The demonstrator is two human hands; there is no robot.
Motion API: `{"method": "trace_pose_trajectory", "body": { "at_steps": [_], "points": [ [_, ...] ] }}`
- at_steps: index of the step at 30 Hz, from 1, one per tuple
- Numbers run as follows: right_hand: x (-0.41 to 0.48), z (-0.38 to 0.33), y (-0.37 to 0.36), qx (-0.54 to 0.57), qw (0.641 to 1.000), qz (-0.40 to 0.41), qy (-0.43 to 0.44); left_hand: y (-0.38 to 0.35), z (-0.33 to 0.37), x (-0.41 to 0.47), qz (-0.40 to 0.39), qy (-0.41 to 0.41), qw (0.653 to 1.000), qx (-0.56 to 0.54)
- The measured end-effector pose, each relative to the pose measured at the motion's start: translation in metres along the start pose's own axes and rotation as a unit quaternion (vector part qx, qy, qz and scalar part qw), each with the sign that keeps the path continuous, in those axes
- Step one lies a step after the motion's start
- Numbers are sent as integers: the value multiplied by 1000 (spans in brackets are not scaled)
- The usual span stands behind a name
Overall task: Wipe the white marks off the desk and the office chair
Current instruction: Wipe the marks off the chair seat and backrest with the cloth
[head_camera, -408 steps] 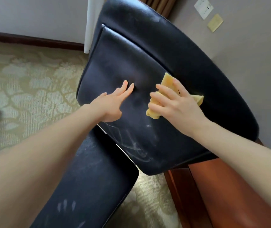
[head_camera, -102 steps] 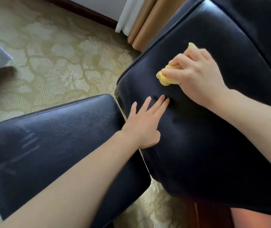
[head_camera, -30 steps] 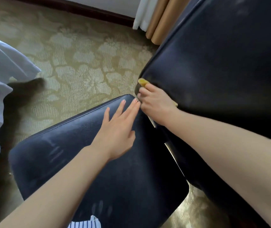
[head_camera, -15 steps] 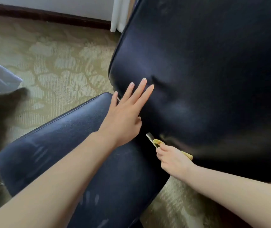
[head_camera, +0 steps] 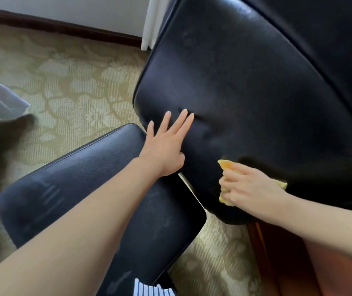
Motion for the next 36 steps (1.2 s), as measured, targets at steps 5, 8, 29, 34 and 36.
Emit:
{"method": "trace_pose_trajectory", "body": {
  "at_steps": [5, 8, 29, 34, 36],
  "points": [
    [33, 22, 43, -213, 972, 94, 12, 7, -18, -10, 30, 25, 999, -11],
    [70, 27, 50, -247, 964, 87, 41, 8, -40, -17, 33, 50, 998, -13],
    [289, 12, 90, -293, 946, 136, 4, 11, -143, -26, 60, 122, 990, -26],
    [314, -7, 39, -293, 951, 86, 51, -6, -155, -27, 50, 126, 990, -27],
    [309, -11, 1, -297, 952, 11, 73, -9, -157, -27, 49, 122, 991, -32]
  ]
}}
Point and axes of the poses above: each hand's wrist, its own x-axis towards the middle knuckle, its own y-axis out of the back of the hand, z = x × y, the point moved 8 cm from there along x, towards the middle knuckle, and after that the axes turned 1 degree about -z, right-handed, at the moved point
